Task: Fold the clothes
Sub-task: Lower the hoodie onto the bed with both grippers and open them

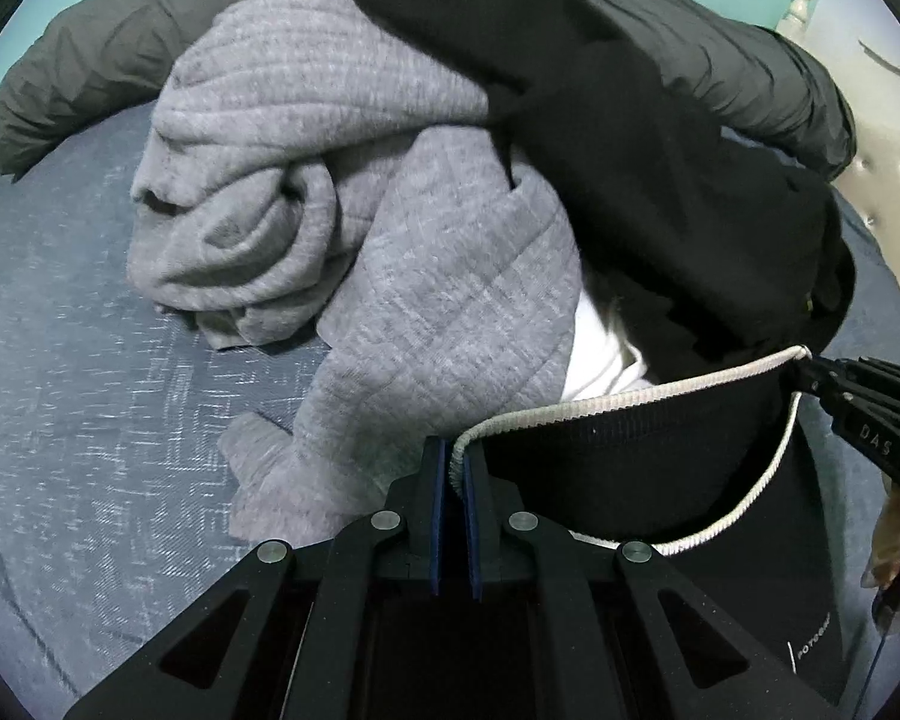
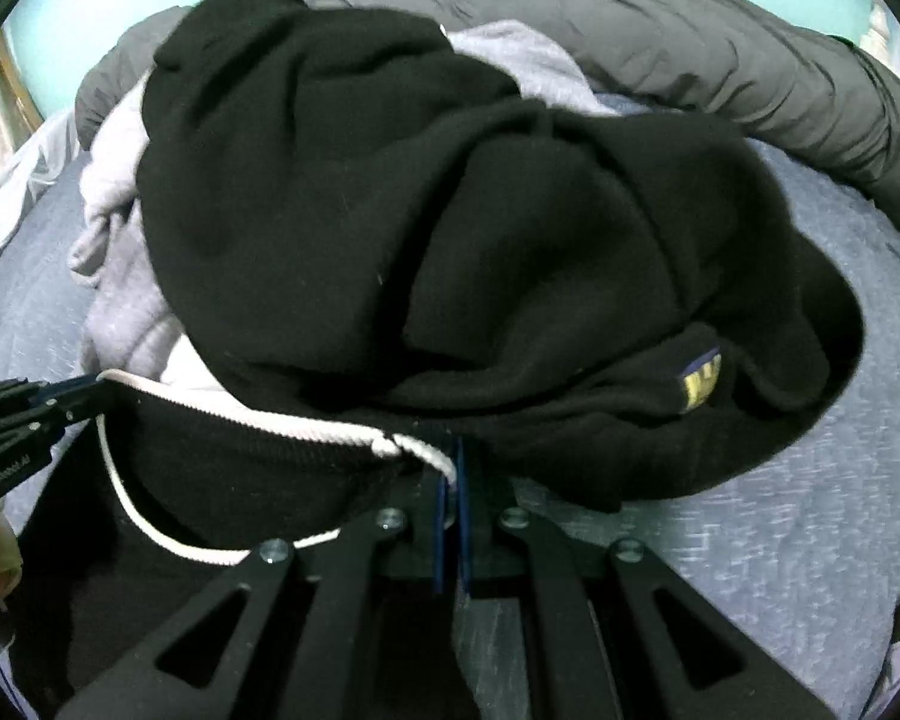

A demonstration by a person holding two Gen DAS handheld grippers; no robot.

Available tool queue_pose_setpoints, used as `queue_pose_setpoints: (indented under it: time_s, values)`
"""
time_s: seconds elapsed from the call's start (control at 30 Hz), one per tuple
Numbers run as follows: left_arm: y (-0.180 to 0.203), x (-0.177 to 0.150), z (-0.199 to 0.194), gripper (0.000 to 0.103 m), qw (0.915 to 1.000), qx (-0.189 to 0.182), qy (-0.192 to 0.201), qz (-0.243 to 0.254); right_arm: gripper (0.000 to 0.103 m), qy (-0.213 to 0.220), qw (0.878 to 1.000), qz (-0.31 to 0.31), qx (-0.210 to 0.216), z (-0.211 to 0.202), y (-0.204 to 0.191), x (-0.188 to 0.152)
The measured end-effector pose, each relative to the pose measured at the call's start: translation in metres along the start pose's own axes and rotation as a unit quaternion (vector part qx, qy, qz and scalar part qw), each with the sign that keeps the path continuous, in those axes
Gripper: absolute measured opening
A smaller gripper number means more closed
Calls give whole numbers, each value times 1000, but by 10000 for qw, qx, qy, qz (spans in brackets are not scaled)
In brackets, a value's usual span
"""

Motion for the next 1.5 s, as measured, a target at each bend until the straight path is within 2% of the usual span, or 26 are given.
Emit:
queue_pose_setpoints:
  time_s: [0.13,0.17,0.2,0.23,0.27,0.33,0.37,0.57,0.67,0.77,0.9,1.07,1.3,1.4,1.5]
  values:
    - [1,0,-2,10,10000,-86,2,-44,4,-77,9999,-65,102,4,-3,-4]
    - [0,2,-5,19,9998,-138,40,-110,5,-65,9999,-62,117,2,-3,-3]
    - [-2,3,-12,41,9995,-211,108,-222,7,-54,9999,-13,139,-2,-1,-3]
    - [-5,5,-19,56,9988,-291,183,-349,15,-45,9998,89,173,-7,3,-2]
    - [-7,7,-26,70,9981,-357,261,-434,28,-37,9996,185,208,-12,6,-2]
    - [-12,8,-43,70,9965,-489,406,-539,46,20,9993,303,214,-25,12,-1]
    - [-14,7,-49,70,9963,-504,416,-554,51,81,9990,368,245,-32,14,0]
    - [-20,-24,-108,70,9935,-731,555,-676,52,508,9938,840,513,-87,19,-7]
    - [-30,-51,-132,70,9936,-749,487,-691,60,671,9918,922,573,-117,11,-28]
    - [-40,-88,-156,70,9930,-742,367,-842,61,790,9906,1051,380,-139,7,-52]
    - [-51,-143,-187,70,9950,-580,188,-789,61,661,9878,1392,208,-158,17,-70]
    - [-74,-198,-219,70,9935,-471,-27,-1040,61,854,9787,1799,498,-202,9,-92]
    - [-75,-245,-243,70,9919,-493,-225,-1147,61,938,9714,2069,687,-257,-15,-155]
    - [-68,-259,-251,70,9921,-489,-289,-1122,61,993,9670,2195,827,-270,-25,-176]
    - [-66,-274,-256,70,9924,-427,-415,-1077,61,1039,9677,2102,932,-278,-35,-189]
Point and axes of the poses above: each gripper's, at about its wrist camera, not at the fingertips, and z roughly the way its jaws point, y to its right, x to its top, the point moved 8 cm from there along z, roughly the way its jaws point, and after that the axes turned 14 degrees about y, right-handed, at the moved point
